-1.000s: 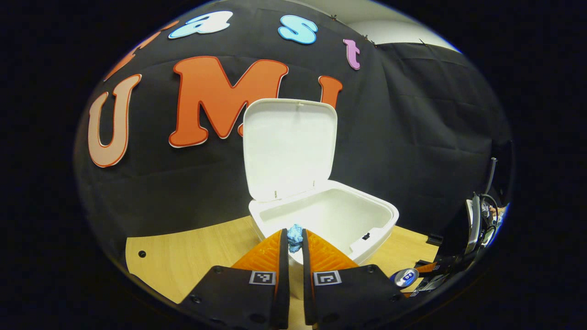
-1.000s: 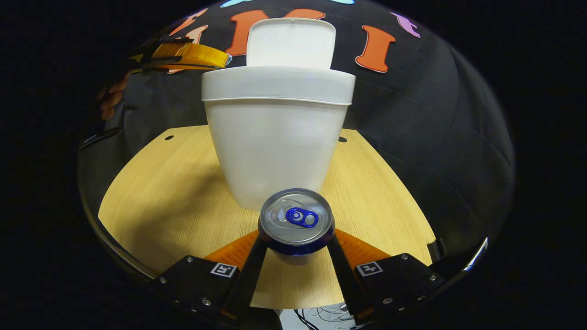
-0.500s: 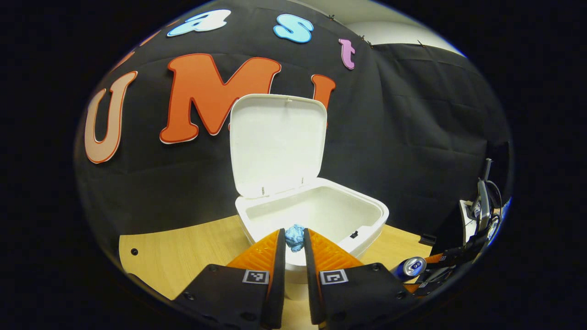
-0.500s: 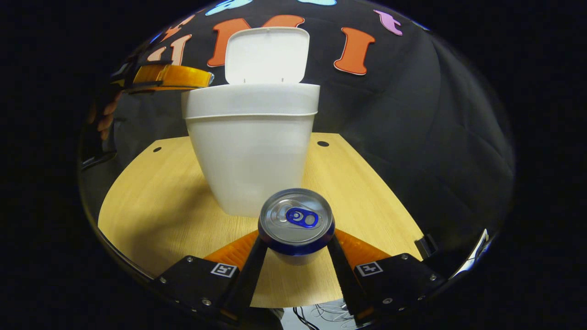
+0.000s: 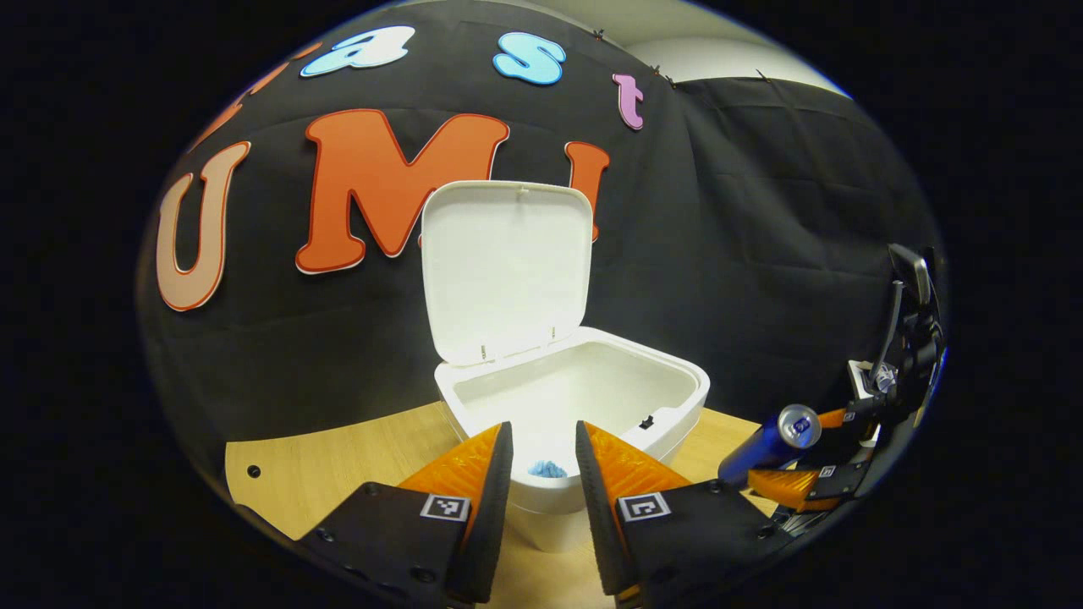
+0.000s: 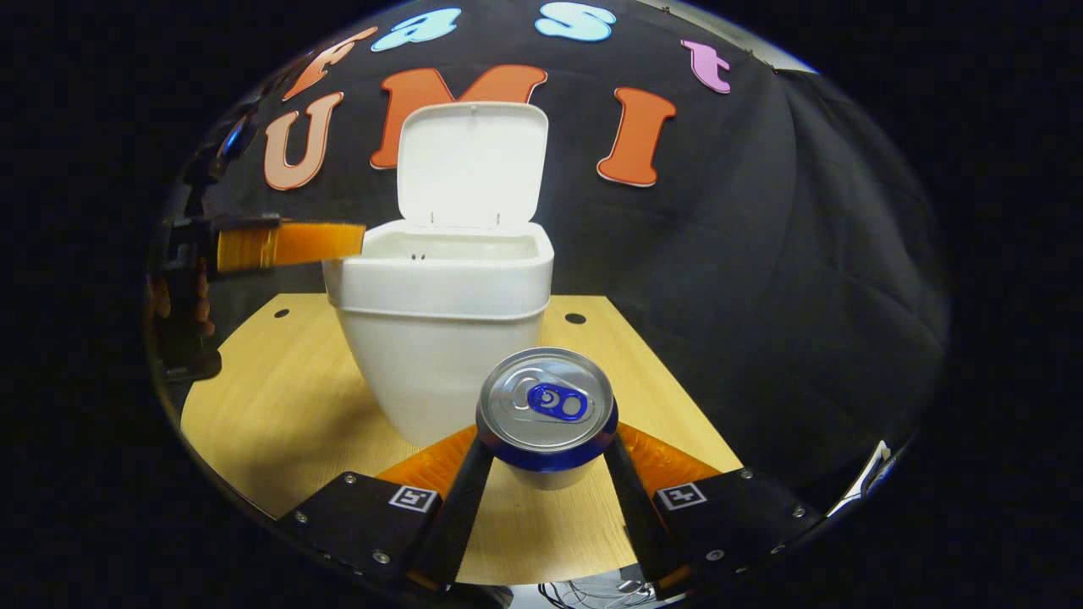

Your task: Press the lid of the desktop garbage bin to open it, pick up the crumpled paper on the desktop and throw it into the bin, then pick up the pop can on the desktop and drop it into the bin, and finally close the garbage bin lid.

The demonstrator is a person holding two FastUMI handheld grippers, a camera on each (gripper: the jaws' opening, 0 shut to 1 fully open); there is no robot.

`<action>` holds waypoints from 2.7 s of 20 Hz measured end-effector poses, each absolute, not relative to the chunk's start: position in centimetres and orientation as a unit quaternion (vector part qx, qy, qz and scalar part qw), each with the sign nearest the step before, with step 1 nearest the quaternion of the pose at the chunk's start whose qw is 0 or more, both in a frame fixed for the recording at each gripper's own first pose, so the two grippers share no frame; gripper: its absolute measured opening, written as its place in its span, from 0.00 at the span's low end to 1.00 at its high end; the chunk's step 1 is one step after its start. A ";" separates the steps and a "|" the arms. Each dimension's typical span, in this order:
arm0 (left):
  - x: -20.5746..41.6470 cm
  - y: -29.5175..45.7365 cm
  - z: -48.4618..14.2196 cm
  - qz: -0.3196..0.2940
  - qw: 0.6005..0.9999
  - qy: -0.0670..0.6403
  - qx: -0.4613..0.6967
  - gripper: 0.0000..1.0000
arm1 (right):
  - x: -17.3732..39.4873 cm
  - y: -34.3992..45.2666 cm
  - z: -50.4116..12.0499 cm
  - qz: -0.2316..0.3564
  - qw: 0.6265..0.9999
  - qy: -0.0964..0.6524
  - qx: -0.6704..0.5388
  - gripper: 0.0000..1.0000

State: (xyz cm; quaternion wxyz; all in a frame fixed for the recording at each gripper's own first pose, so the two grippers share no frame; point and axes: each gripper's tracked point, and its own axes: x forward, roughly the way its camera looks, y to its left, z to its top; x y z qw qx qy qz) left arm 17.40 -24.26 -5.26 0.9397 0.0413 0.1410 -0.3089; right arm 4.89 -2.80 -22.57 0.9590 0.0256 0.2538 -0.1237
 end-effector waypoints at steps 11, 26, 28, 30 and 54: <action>17.3 -20.0 -5.1 -0.259 0.955 0.138 0.038 0.92 | 9.2 -5.4 -12.2 -0.109 0.983 0.148 -0.008 0.79; 16.3 -12.6 -4.7 -0.163 0.976 0.139 0.043 0.92 | 15.3 -2.6 -10.2 -0.018 0.992 0.124 -0.009 0.79; 16.2 -11.7 -4.7 -0.149 0.978 0.141 0.042 0.89 | 15.9 -2.2 -10.6 -0.007 0.991 0.131 -0.010 0.74; 16.0 -11.0 -4.8 -0.136 0.980 0.142 0.042 0.89 | 16.4 -1.8 -11.0 0.004 0.990 0.137 -0.011 0.79; 14.1 -7.0 -6.4 -0.057 0.985 0.158 0.028 0.92 | 18.6 -1.7 -14.7 0.044 0.976 0.209 -0.032 0.82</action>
